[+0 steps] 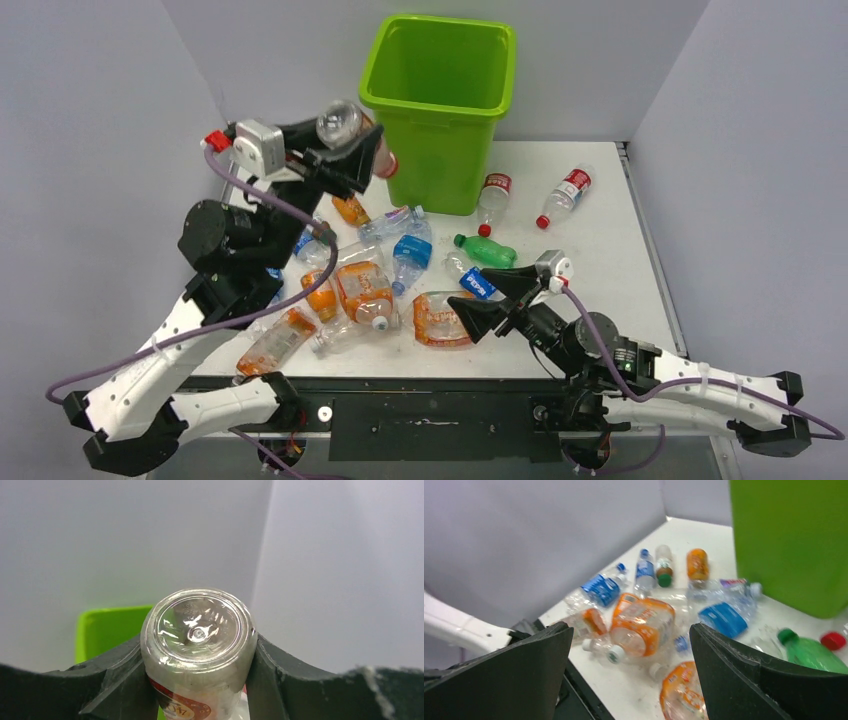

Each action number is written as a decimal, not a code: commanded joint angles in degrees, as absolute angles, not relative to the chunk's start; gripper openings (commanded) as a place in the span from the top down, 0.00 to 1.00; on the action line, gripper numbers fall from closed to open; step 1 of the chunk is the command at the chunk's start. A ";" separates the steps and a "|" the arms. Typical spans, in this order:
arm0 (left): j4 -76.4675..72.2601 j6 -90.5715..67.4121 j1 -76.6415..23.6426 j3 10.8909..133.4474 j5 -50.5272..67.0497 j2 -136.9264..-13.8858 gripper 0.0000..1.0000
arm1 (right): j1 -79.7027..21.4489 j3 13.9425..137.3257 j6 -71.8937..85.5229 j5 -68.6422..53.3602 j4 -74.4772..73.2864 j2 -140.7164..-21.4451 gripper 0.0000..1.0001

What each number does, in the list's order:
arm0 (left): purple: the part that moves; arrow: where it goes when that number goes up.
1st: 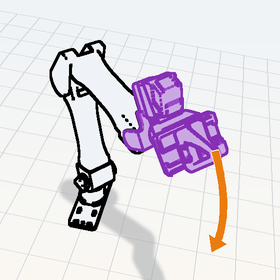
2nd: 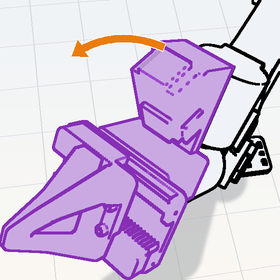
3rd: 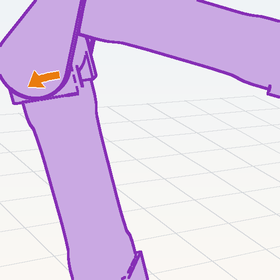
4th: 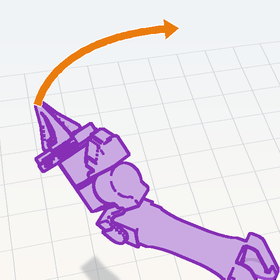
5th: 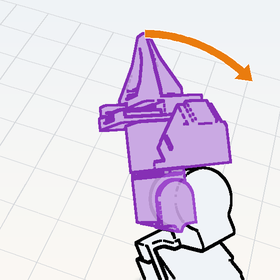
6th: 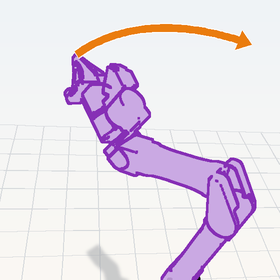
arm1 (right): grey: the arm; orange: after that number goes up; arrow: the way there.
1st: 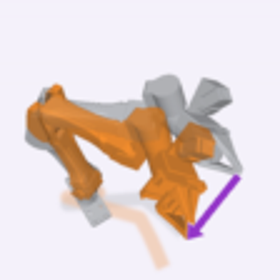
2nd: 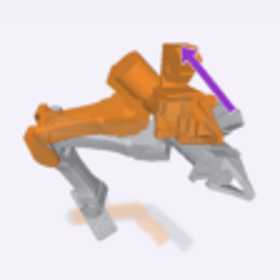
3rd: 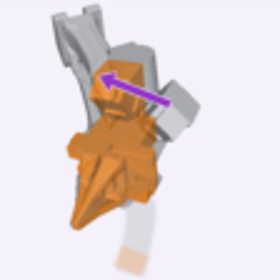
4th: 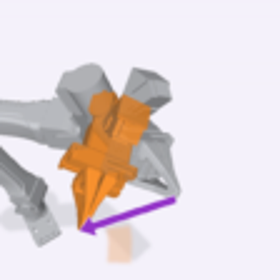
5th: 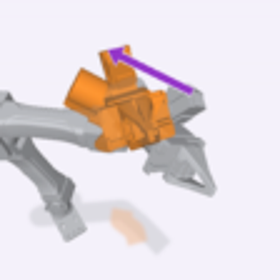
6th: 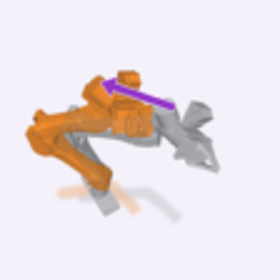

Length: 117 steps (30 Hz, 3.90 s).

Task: Put the plastic bottles in the bin
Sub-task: Place the plastic bottle in the trash bin, then pick up the plastic bottle at the center of the board.

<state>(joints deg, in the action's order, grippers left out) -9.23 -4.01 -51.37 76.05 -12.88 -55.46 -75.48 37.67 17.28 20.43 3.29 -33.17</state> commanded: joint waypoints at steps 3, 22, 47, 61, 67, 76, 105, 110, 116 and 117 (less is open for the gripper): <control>-18.13 -4.20 -37.04 89.26 -5.87 -69.40 1.00 | -75.89 29.54 23.00 34.89 2.32 -32.12 0.10; -20.23 -13.39 -24.92 115.57 3.80 -104.82 0.93 | -75.83 23.70 33.37 45.87 -9.57 -29.69 0.10; -0.85 -11.45 -25.40 67.03 -2.91 -54.95 0.04 | -74.52 31.11 41.83 55.31 -25.84 -33.03 0.10; 5.49 -18.35 -27.33 46.04 -1.52 -45.27 0.03 | -31.54 25.07 36.90 8.03 -6.22 -52.35 0.10; 6.23 -17.71 -30.08 45.48 -2.32 -44.38 0.03 | -31.68 23.07 36.31 5.69 1.54 -59.70 0.10; 6.66 -15.82 -34.26 45.15 -4.32 -43.02 0.03 | -38.33 24.26 35.77 13.58 0.30 -67.40 0.09; 6.83 -14.57 -37.44 44.66 -7.50 -41.46 0.03 | -39.73 23.90 36.29 4.06 0.23 -46.73 0.95; 3.16 -16.28 -37.90 42.97 -4.80 -39.51 0.04 | -41.05 25.36 33.55 -4.06 2.76 -33.59 0.95; -13.21 -25.24 -38.34 37.03 11.86 -36.42 0.04 | -41.16 25.75 35.87 -11.45 14.33 -26.75 0.95; -16.18 -27.56 -38.37 35.85 14.64 -36.38 0.04 | -41.14 25.66 36.78 -12.43 16.96 -26.52 0.95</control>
<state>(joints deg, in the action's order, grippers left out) -0.56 -19.44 -37.95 38.81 1.69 -37.71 -40.93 23.53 35.20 -5.78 4.75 -27.75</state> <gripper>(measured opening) 0.963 0.183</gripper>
